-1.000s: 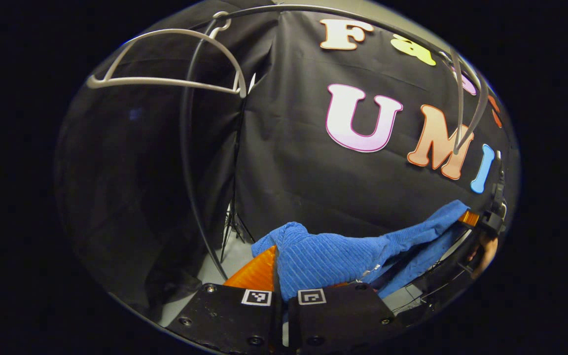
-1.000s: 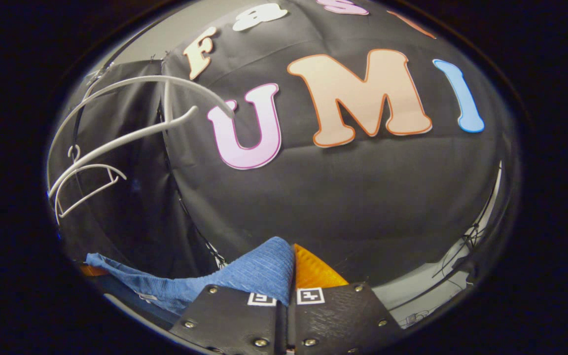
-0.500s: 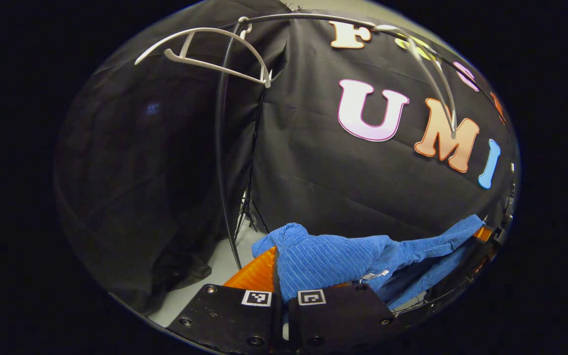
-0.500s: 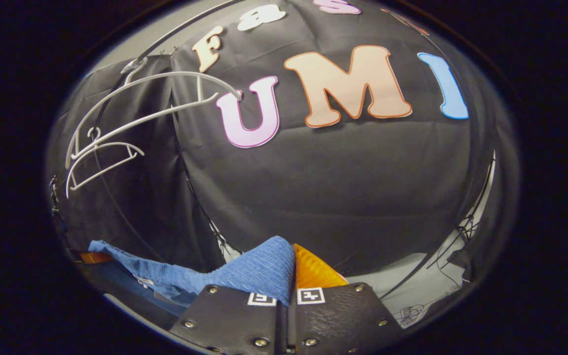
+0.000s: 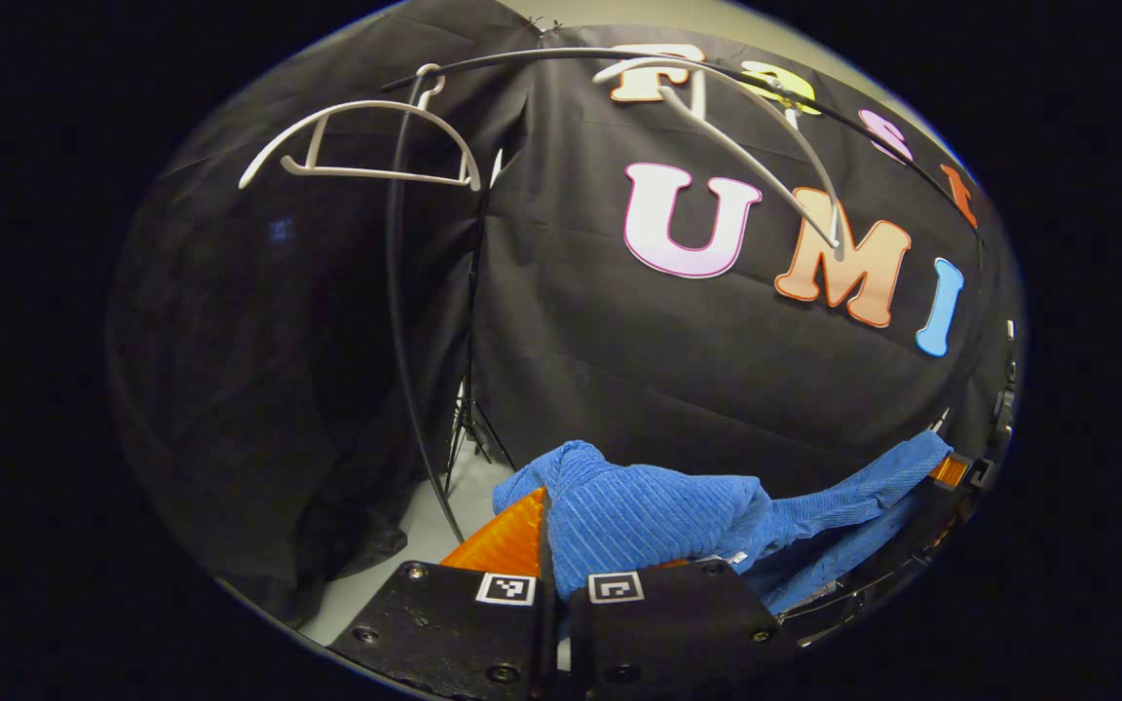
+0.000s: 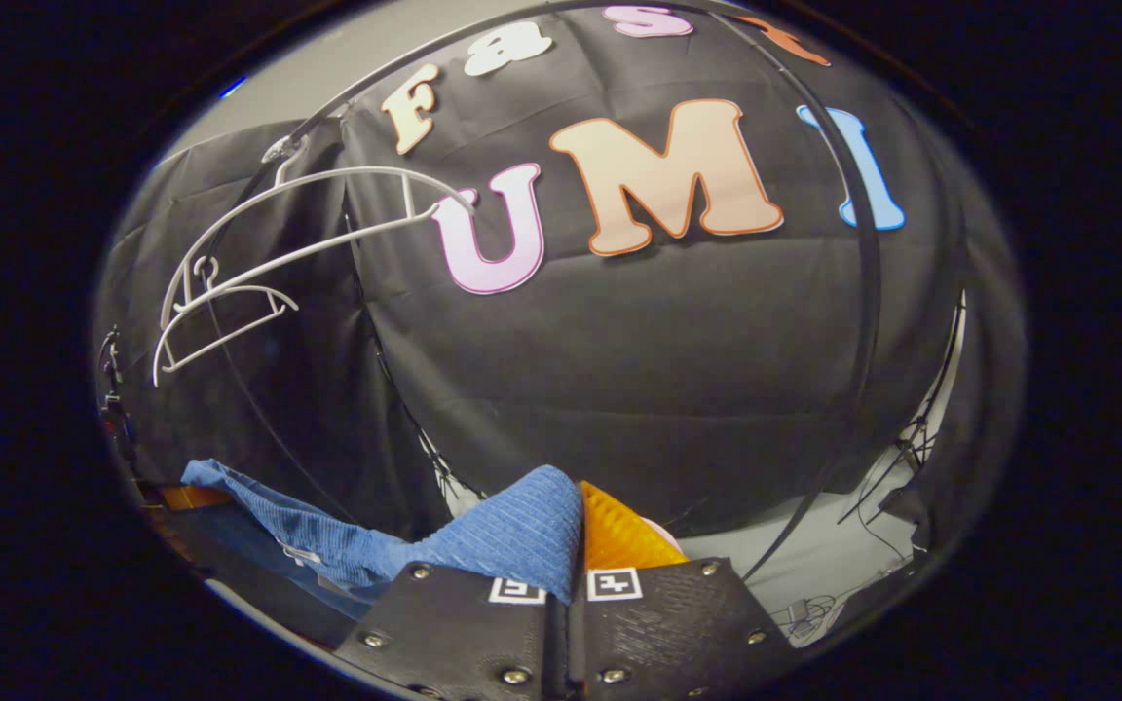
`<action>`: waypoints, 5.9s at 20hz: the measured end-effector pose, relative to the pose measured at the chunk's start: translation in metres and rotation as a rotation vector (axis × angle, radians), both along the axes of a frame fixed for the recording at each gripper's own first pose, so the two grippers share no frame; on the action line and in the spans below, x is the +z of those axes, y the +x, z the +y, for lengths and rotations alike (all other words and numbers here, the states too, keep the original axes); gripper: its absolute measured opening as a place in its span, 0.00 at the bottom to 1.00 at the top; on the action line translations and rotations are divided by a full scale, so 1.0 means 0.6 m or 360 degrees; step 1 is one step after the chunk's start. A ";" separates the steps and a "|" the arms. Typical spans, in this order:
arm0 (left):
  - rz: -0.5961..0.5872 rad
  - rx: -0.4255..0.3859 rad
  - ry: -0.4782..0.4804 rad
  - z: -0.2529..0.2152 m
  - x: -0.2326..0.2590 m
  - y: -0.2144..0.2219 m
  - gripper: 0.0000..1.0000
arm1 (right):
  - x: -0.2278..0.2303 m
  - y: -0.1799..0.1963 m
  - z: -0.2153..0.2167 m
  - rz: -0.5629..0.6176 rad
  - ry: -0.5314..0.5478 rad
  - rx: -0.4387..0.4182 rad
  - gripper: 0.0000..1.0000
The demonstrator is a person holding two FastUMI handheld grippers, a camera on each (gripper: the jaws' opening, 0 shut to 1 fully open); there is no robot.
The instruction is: Grasp the clothes on the hanger with both hands and then place them into the laundry hamper below.
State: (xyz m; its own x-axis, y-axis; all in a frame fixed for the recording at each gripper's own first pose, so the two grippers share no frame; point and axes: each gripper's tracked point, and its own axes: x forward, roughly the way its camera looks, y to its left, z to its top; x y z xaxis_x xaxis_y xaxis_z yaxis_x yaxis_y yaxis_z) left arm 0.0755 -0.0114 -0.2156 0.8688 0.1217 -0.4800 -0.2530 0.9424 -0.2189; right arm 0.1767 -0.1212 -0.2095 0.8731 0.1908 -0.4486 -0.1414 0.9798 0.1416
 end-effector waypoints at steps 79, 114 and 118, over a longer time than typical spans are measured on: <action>0.0692 -0.1096 0.0143 -0.336 -0.439 0.316 0.08 | -0.457 0.078 0.063 0.0819 0.0079 -0.0575 0.08; 0.0403 -0.0703 0.0098 -0.285 -0.171 0.072 0.97 | -0.138 -0.210 0.055 0.0449 0.0071 -0.0416 0.99; 0.0271 -0.0626 0.0123 -0.267 -0.107 0.046 0.97 | -0.070 -0.234 0.048 0.0283 0.0049 -0.0377 0.99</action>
State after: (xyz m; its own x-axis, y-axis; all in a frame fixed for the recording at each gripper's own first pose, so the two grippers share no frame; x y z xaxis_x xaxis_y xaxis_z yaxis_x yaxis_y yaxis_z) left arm 0.1032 -0.1718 -0.2800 0.7653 -0.1613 -0.6231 0.1020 0.9862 -0.1301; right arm 0.0362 -0.0927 -0.2514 0.8033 0.0068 -0.5955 0.1204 0.9774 0.1737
